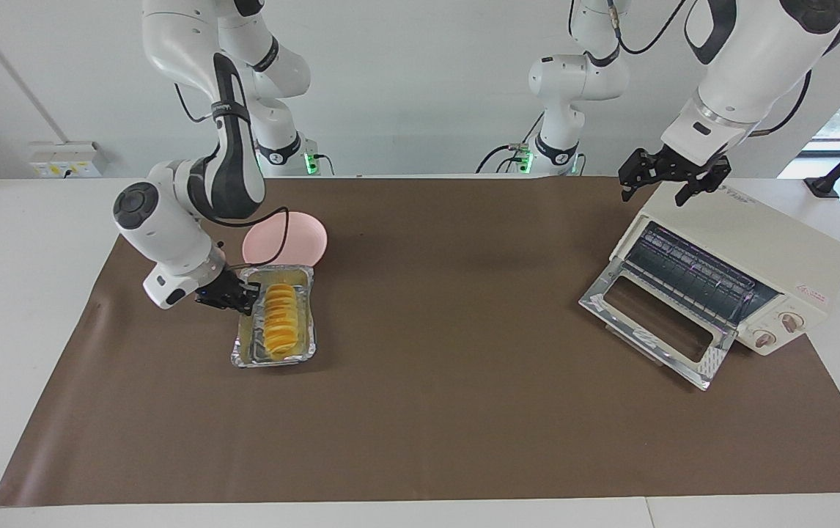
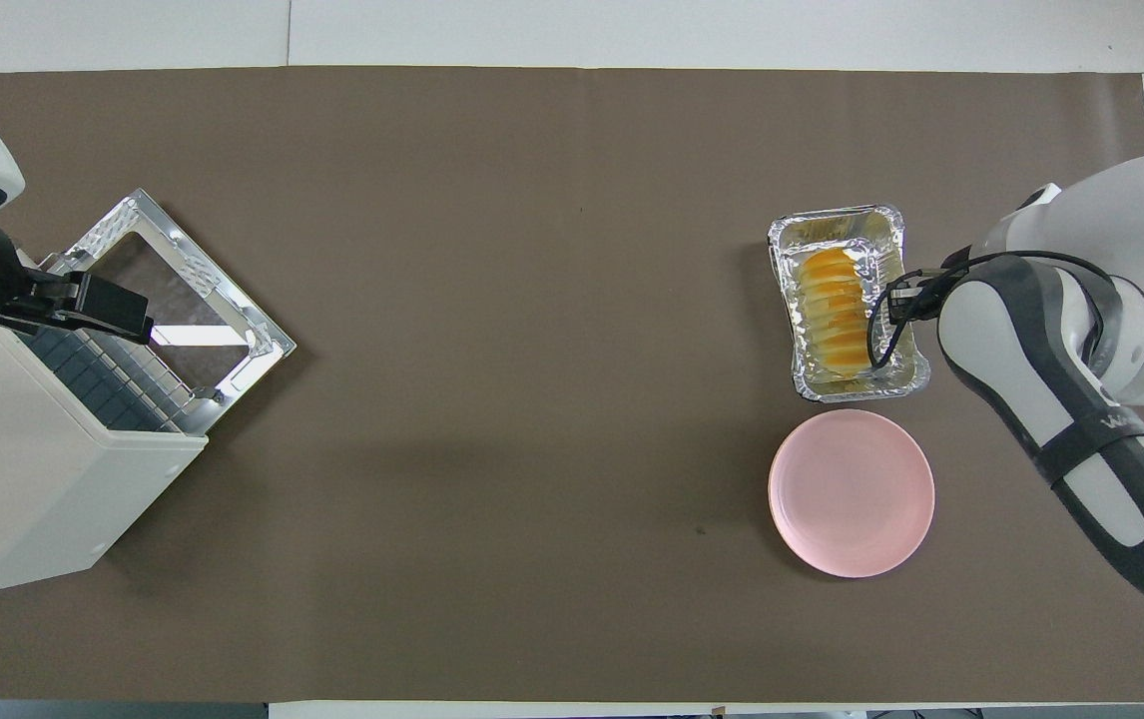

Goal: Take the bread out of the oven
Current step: 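Lower the foil tray onto the table and open the right gripper, then grasp the bread in the foil tray with the right gripper, then lift the bread and move it over the pink plate, then lower the bread onto the pink plate and open the right gripper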

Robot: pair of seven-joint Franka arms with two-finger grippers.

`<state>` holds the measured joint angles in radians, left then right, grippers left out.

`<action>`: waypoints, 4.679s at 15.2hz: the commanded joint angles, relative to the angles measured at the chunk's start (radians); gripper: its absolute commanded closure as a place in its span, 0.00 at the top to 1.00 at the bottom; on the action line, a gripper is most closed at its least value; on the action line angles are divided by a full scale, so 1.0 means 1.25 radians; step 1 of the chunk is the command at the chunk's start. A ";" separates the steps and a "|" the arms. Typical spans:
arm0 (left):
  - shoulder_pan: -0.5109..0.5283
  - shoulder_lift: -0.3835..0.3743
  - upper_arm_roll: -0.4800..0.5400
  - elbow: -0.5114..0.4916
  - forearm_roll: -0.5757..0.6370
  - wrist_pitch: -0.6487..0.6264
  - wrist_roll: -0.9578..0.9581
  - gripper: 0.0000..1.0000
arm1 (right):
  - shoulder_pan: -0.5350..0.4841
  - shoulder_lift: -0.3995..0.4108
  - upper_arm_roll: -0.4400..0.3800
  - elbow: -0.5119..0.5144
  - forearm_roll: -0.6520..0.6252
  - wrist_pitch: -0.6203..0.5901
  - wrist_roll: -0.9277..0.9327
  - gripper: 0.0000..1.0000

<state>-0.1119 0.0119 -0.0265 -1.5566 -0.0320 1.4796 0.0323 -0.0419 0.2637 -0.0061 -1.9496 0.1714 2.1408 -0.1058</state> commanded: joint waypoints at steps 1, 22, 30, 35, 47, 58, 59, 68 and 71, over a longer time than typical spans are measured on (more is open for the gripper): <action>0.007 -0.016 -0.005 -0.013 0.011 0.001 0.005 1.00 | -0.028 0.009 0.011 -0.007 0.006 0.020 -0.020 0.00; 0.007 -0.016 -0.005 -0.013 0.011 0.001 0.006 1.00 | 0.071 -0.015 0.016 -0.002 -0.018 -0.001 0.109 1.00; 0.007 -0.016 -0.006 -0.013 0.011 0.001 0.006 1.00 | 0.072 -0.022 0.016 -0.060 -0.018 0.066 0.077 1.00; 0.007 -0.016 -0.006 -0.013 0.011 0.001 0.005 1.00 | 0.065 -0.016 0.016 -0.095 -0.018 0.122 0.076 0.78; 0.007 -0.016 -0.005 -0.013 0.011 0.001 0.006 1.00 | 0.065 -0.023 0.012 0.033 -0.018 -0.049 0.077 0.00; 0.007 -0.016 -0.005 -0.013 0.011 0.001 0.005 1.00 | 0.079 -0.405 0.016 -0.229 -0.050 -0.207 0.140 0.00; 0.007 -0.016 -0.005 -0.013 0.011 0.001 0.006 1.00 | 0.084 -0.435 0.018 -0.277 -0.051 -0.198 0.141 0.00; 0.007 -0.016 -0.005 -0.013 0.011 0.001 0.006 1.00 | 0.126 -0.503 0.025 -0.546 -0.057 0.000 0.144 0.00; 0.007 -0.016 -0.005 -0.013 0.011 0.001 0.006 1.00 | 0.124 -0.447 0.026 -0.561 -0.057 0.084 0.137 0.00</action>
<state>-0.1119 0.0109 -0.0264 -1.5566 -0.0320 1.4796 0.0323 0.1126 -0.3403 0.0226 -2.6435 0.1157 2.1896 0.0543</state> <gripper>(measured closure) 0.000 0.930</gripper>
